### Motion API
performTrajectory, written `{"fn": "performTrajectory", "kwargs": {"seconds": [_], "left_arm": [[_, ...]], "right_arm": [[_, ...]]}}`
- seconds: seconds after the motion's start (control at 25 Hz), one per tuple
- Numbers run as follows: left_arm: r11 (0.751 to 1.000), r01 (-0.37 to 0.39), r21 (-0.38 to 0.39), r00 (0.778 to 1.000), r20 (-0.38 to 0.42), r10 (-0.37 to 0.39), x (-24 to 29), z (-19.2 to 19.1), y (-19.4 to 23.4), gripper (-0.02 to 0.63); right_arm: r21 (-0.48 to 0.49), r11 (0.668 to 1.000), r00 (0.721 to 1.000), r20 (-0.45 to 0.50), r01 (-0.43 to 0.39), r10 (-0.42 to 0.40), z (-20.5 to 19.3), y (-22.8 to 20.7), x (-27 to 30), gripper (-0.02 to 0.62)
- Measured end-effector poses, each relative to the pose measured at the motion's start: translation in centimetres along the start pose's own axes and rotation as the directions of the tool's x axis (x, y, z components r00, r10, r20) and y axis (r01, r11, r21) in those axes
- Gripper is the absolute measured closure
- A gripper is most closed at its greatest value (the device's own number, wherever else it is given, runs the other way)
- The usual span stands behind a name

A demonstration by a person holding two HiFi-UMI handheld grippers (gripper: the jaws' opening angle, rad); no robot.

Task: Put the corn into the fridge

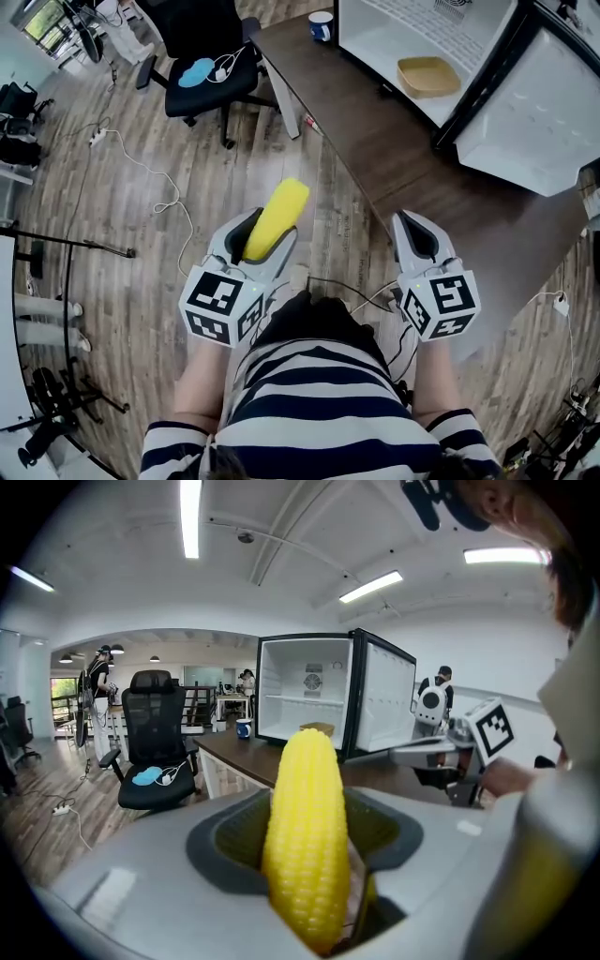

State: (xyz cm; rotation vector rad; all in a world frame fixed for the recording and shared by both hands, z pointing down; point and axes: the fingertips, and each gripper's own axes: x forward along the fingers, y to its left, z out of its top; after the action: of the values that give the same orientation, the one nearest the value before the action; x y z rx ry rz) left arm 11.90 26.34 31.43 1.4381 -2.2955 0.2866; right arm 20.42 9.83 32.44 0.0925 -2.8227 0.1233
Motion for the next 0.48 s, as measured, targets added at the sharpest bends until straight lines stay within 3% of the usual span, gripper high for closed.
{"fn": "performTrajectory", "kwargs": {"seconds": [0.48], "left_arm": [[0.998,0.062,0.020,0.998,0.028,-0.062,1.9,1.8,3.9,0.606]], "right_arm": [[-0.044,0.998,0.999,-0.020,0.034,-0.035,2.4,1.3,3.2,0.597]]}}
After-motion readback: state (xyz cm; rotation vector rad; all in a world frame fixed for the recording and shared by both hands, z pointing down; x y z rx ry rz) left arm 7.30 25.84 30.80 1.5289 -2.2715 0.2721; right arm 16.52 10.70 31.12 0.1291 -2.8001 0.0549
